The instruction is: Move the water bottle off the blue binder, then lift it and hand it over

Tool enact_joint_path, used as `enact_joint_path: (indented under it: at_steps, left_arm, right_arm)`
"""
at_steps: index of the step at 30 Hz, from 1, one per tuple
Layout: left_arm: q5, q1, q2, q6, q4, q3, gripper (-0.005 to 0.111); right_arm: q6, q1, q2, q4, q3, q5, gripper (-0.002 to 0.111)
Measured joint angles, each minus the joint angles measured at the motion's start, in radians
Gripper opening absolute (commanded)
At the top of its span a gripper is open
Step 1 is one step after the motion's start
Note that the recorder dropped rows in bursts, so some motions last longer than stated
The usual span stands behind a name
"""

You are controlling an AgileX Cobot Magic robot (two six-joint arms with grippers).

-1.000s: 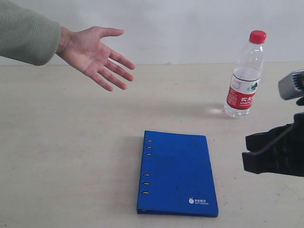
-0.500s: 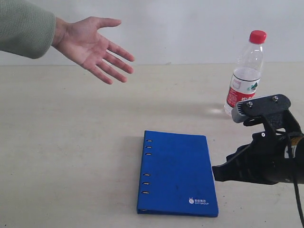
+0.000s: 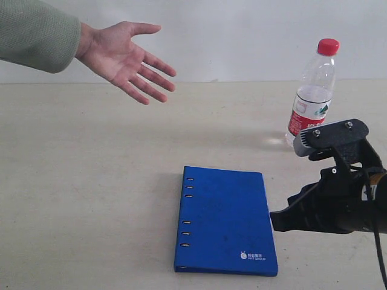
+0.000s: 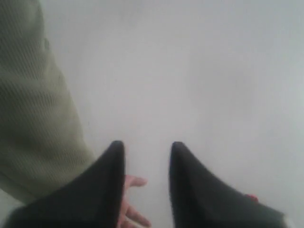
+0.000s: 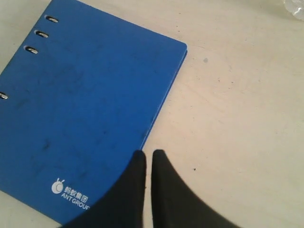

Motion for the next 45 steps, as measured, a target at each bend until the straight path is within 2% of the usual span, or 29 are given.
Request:
enact_joint_path:
  at_steps: [3, 9, 13, 17, 20, 26, 31, 36, 41, 45]
  left_arm:
    - [0.024, 0.000, 0.087, -0.110, 0.124, -0.021, 0.004]
    - [0.104, 0.000, 0.298, -0.458, 0.554, -0.163, 0.004]
    - [0.159, 0.000, 0.478, -0.561, 0.691, -0.249, 0.004]
    - [0.163, -0.002, 0.675, -0.581, 0.719, -0.280, 0.004]
    - [0.175, -0.037, 0.816, -0.569, 0.721, -0.302, 0.004]
    - [0.203, -0.184, 1.050, -0.500, 0.660, -0.386, 0.004]
    - [0.313, -0.300, 1.212, -0.498, 0.650, -0.480, 0.004]
    - [0.415, -0.385, 1.320, -0.507, 0.620, -0.563, 0.004]
    - [0.571, -0.455, 1.382, -0.549, 0.616, -0.623, 0.004]
    - [0.606, -0.505, 1.402, -0.577, 0.614, -0.633, 0.004]
  right_arm:
    - [-0.002, 0.000, 0.000, 0.000, 0.000, 0.000, 0.000]
    - [-0.002, 0.000, 0.000, 0.000, -0.007, -0.003, 0.000]
    - [-0.004, 0.000, 0.002, 0.000, -0.019, -0.001, 0.000]
    - [-0.004, 0.000, 0.017, 0.000, -0.019, -0.001, 0.000]
    - [-0.004, 0.000, 0.035, 0.000, -0.019, -0.001, 0.000]
    - [-0.004, 0.000, 0.054, 0.000, -0.019, 0.003, 0.000]
    - [-0.002, 0.000, 0.088, 0.000, -0.019, -0.002, 0.000]
    - [0.007, 0.000, 0.139, 0.000, -0.030, -0.016, 0.000]
    - [0.010, 0.000, 0.186, 0.000, -0.051, -0.021, 0.000]
    - [0.012, 0.000, 0.216, 0.000, -0.068, -0.025, 0.000]
